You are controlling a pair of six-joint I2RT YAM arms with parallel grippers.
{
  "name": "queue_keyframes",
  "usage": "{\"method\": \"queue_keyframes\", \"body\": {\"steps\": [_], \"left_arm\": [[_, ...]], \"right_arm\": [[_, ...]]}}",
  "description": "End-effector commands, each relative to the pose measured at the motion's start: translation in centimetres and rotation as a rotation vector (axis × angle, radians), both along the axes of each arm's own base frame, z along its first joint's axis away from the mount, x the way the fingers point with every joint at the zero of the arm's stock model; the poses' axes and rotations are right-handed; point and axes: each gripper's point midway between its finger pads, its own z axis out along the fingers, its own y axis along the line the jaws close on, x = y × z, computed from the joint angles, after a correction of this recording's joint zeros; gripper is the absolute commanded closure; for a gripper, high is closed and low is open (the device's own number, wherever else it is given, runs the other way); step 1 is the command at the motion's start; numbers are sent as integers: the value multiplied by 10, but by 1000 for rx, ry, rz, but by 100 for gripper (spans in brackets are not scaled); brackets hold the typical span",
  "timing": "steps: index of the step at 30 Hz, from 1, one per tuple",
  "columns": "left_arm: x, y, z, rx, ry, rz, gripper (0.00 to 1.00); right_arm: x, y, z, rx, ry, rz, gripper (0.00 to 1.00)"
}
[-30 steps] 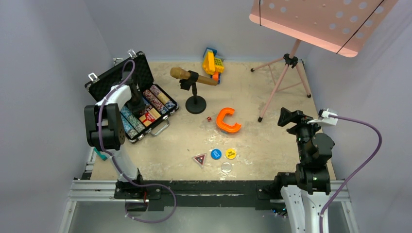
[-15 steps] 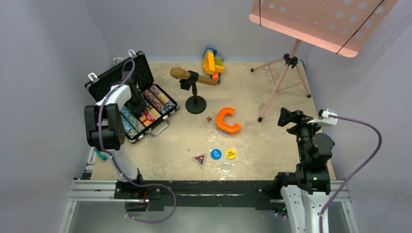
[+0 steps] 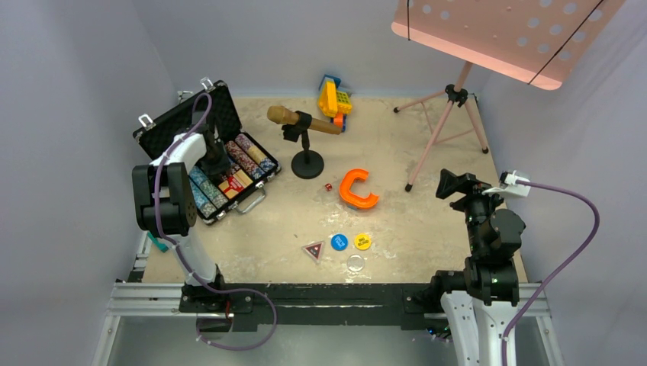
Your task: Pack up texas hold em set
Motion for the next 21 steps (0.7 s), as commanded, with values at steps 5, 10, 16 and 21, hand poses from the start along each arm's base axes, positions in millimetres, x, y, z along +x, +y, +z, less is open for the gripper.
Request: {"method": "queue_keyframes", "body": {"steps": [5,10,16,21], "left_arm": [[18,-8,11,-56,-81,-36,65],[17,-4,18,-31,-91,-26,64],[14,10,36,51,-132,3,51],[12,16,52,91,-183,4,42]], "right_arm": [[-1,2,16,-12,-49,14,11],[-1,2,16,-12,-52,15,11],[-2,2,17,-12,-53,16,11],[-2,2,17,-13,-53,17,11]]}}
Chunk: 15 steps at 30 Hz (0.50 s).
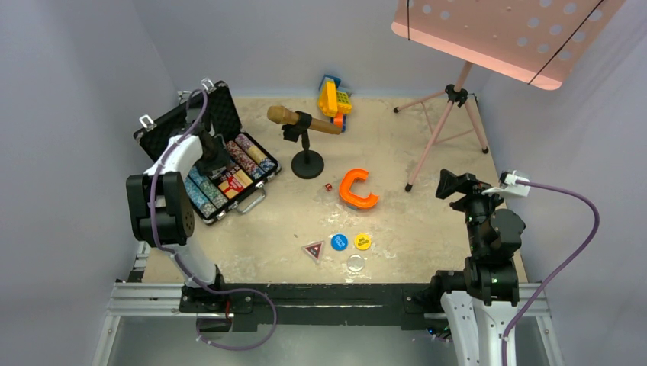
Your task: Pack up texas hold em set
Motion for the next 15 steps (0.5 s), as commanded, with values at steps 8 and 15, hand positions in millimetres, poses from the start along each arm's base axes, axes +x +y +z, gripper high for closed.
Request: {"method": "queue_keyframes", "body": {"steps": [8,15], "left_arm": [[-5,-12,73,89,-229,-82,36],[-42,-67,109,107,-330,-244,35]], "right_arm": [[-2,2,17,-14,-55,16,11],[-2,3,17,-12,-56,20,11]]}}
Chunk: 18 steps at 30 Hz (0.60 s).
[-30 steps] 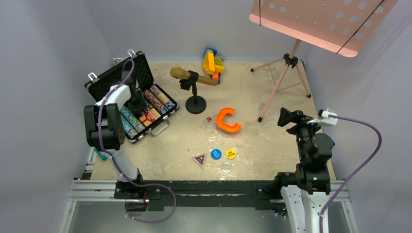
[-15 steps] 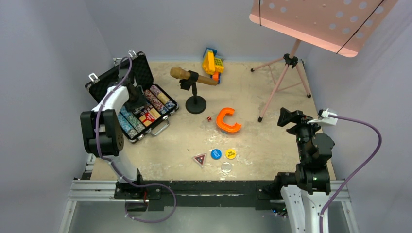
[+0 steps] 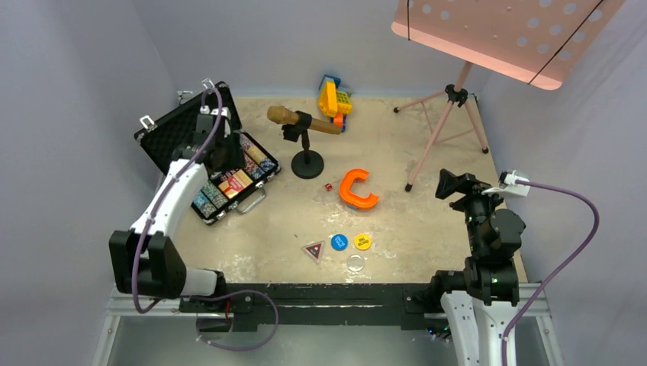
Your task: Pack up texas hold em set
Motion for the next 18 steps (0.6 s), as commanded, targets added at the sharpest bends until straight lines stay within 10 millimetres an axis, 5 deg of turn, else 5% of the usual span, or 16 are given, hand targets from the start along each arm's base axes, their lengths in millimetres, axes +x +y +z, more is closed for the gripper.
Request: {"method": "queue_keyframes", "body": {"steps": [1,9,18], "left_arm": [[-17,-28,29,13,-101,-90,35],[-48,-111,17,-84,-120,-240,37],[-54,-224,-13,-151,-163,-600,40]], "right_arm": [[-2,2,17,-12,-56,17,11],[-2,3,16,-12,-55,17,11],[-3,2,16,-13,-54,17,11]]}}
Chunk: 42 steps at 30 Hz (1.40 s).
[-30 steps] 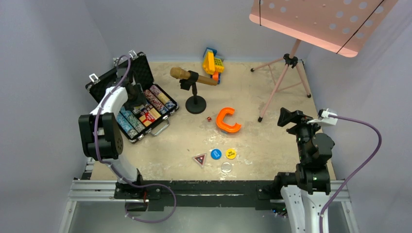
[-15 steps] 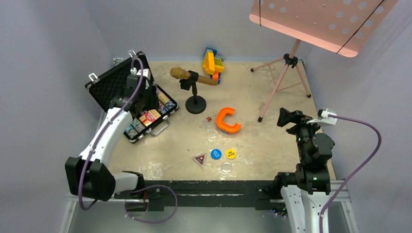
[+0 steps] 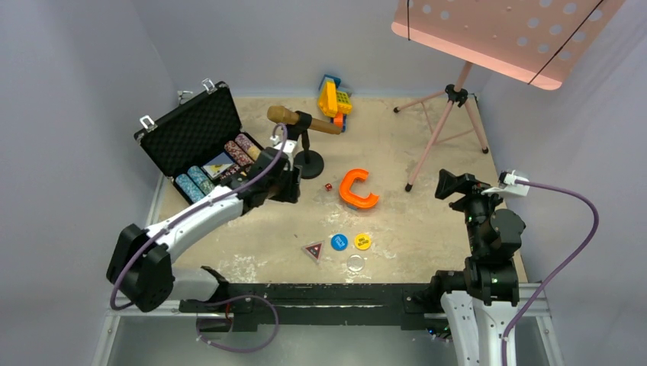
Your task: Pack up texas hold em set
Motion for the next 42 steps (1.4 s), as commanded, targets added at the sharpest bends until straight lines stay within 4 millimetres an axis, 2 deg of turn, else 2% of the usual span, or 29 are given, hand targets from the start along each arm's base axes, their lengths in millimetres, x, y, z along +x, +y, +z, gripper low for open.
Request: {"method": "queue_keyframes", "body": {"steps": [1,6,13,17,21,32,42], "left_arm": [[17,-65,5,-48,-73,-201,41],[19,-112,-19,54,-21,-442,43],[44,-136,-39,132,7,-551,43],[57,-132,-58,198,54,-542,43],[66,-132,-64,171,84,-541,43],[75,-125,-83,167,165,-530,43],[80,-131,-90,165,190,-548,48]], "right_arm": [[-3,0,17,-13,-55,3,11],[-3,1,17,-15,-56,10,11],[-2,2,17,-15,-55,12,11],[-2,1,17,-15,-57,11,11],[-2,2,17,-15,-55,13,11],[-1,2,16,-15,-53,14,11],[0,2,15,-15,-51,14,11]]}}
